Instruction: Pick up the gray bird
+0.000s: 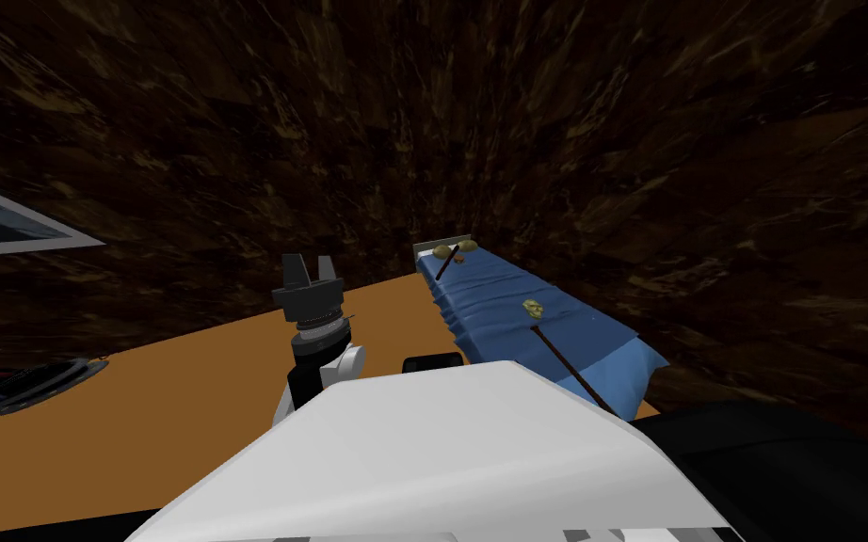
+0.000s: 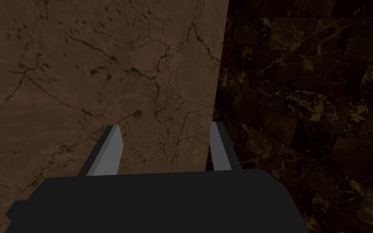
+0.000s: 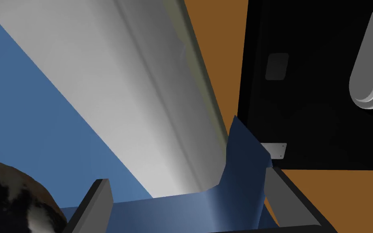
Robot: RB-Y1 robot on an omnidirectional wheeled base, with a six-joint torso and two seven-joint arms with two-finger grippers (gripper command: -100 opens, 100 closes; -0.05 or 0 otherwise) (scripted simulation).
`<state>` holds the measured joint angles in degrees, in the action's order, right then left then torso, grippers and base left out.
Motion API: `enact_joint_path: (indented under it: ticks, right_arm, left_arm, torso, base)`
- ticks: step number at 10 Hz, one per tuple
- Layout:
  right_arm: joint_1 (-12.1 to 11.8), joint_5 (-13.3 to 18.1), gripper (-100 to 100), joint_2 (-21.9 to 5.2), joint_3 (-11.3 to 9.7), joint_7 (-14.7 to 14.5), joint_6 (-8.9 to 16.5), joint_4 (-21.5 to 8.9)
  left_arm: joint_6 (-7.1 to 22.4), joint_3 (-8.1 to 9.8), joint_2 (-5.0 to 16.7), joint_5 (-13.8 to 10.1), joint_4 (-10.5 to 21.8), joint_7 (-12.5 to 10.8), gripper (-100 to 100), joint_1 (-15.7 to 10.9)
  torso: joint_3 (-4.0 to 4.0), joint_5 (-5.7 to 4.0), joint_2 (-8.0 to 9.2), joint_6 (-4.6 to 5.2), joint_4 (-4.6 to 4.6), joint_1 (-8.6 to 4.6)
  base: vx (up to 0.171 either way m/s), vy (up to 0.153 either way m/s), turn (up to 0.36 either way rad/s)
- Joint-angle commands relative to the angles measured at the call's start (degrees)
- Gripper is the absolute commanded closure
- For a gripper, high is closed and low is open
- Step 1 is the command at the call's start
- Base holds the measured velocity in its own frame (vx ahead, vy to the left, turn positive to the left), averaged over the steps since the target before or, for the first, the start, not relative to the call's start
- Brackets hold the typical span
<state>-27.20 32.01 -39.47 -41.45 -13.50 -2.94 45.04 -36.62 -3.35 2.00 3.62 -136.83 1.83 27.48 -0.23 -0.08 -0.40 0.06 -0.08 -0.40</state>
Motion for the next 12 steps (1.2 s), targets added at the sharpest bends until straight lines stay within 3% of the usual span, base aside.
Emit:
enact_joint_path:
  ticks: [1,3,4,6,7,9,10,11,12]
  right_arm:
    - [0.8,0.0,-100,0.2,-0.4,0.1,-0.1,-1.8]
    - [2.3,0.7,-100,-0.6,-1.7,-0.7,1.3,-6.4]
    - [2.3,0.7,-100,-0.6,-1.7,-0.7,1.3,-6.4]
    - [4.0,1.1,-100,-0.3,-2.8,-1.2,2.2,-9.7]
    - [4.8,1.3,-100,0.4,-3.3,-1.4,2.4,-10.7]
    - [7.3,1.3,-100,4.1,-4.6,-1.6,2.4,-11.9]
    - [7.4,1.8,-100,4.3,-3.5,-2.1,1.9,-13.4]
    - [7.5,1.8,0,4.5,-3.5,-2.2,2.0,-13.4]
    - [8.4,1.8,-100,6.8,-3.2,-2.6,3.2,-14.7]
  left_arm:
    - [0.0,0.0,0.0,0.0,0.0,0.0,0,0.0]
    - [0.0,-0.01,0.0,0.0,0.0,0.0,0,0.0]
    - [0.0,-0.01,0.0,0.0,0.0,0.0,0,0.0]
    - [0.0,0.0,0.0,0.0,0.0,0.0,0,0.0]
    - [0.0,0.0,0.0,0.0,0.0,0.0,0,0.0]
    - [0.0,0.0,0.0,0.0,0.0,0.0,0,0.0]
    - [0.0,0.01,0.0,0.0,0.0,0.0,0,0.0]
    - [0.0,0.0,0.0,0.0,0.0,0.0,0,0.0]
    - [0.0,-0.01,0.0,0.0,0.0,0.0,0,0.0]
  torso:
    - [0.0,0.0,0.0,0.0,0.0,0.0]
    - [0.1,0.08,0.16,-0.03,0.04,0.28]
    - [0.05,0.04,0.08,-0.04,0.03,0.09]
    - [0.05,0.02,0.08,-0.02,0.02,0.07]
    - [-0.01,0.0,-0.03,-0.04,0.01,0.0]
    - [0.02,-0.04,0.03,-0.03,0.02,-0.17]
    - [-0.01,-0.07,-0.04,-0.01,0.01,-0.19]
    - [0.05,0.02,0.11,0.02,0.01,0.16]
    - [0.14,0.08,0.26,0.02,0.05,0.42]
  base:
    - [0.052,-0.04,-0.03]
    - [0.073,-0.08,0.157]
    - [0.072,-0.114,0.082]
    - [0.098,-0.124,0.127]
    - [0.097,-0.143,0.17]
    - [0.092,-0.195,0.116]
    - [0.055,-0.084,0.028]
    - [0.009,-0.017,0.002]
    - [-0.016,-0.07,0.06]
